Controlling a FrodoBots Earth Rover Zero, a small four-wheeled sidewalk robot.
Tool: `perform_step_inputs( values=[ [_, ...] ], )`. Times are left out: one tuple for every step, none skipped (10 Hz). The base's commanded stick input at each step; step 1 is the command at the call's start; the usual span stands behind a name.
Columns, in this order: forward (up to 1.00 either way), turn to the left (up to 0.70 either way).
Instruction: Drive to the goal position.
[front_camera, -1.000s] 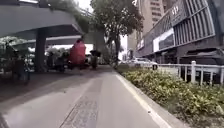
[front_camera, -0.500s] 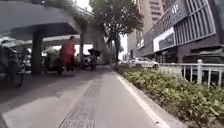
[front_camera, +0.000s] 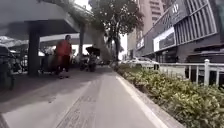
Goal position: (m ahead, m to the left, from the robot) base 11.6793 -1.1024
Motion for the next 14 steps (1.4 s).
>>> perform_step_inputs(
  values=[
    [0.45,0.0],
    [0.45,0.0],
    [0.45,0.06],
    [0.45,0.2],
    [0.45,0.27],
    [0.45,0.27],
    [0.45,0.27],
    [0.45,0.0],
    [0.45,0.0],
    [0.45,0.0],
    [0.45,0.0],
    [0.45,0.0],
    [0.45,0.0],
    [0.45,0.0]
  ],
)
